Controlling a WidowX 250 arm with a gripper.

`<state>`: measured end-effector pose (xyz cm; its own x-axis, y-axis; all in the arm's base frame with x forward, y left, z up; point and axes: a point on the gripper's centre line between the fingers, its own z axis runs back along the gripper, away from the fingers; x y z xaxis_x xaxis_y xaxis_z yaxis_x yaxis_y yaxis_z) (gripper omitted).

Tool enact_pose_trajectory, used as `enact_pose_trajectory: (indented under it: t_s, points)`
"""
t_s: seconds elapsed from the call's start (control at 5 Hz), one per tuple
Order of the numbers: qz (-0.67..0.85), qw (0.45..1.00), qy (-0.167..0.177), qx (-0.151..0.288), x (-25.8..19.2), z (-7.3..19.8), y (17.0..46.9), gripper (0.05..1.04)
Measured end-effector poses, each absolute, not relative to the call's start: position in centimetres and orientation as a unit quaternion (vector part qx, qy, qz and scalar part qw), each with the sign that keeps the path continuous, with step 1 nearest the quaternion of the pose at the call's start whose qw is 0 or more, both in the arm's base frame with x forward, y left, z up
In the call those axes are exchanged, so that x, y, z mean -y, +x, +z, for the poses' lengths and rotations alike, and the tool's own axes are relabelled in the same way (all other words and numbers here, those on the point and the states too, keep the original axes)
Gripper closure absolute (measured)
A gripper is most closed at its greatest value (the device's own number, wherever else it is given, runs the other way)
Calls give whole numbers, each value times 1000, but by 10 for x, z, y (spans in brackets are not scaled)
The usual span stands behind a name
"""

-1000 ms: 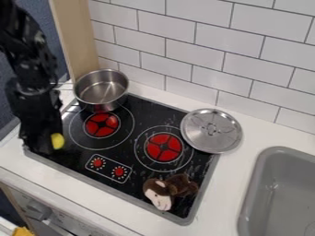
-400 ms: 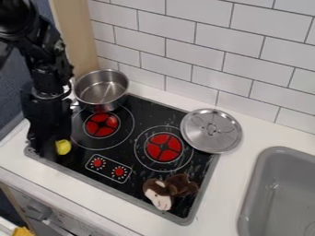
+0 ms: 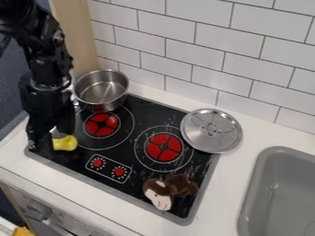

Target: Move yellow knife for the center of the stove to left lower corner of the stove

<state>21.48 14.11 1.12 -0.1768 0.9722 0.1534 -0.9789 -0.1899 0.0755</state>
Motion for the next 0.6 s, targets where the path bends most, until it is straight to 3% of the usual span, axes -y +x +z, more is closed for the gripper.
enact_pose_trajectory:
  t_s: [0.4,0.6]
  points:
    - [760,647,40,41,-132,54,213,83]
    - [758,650,39,42,-132,55,214,83]
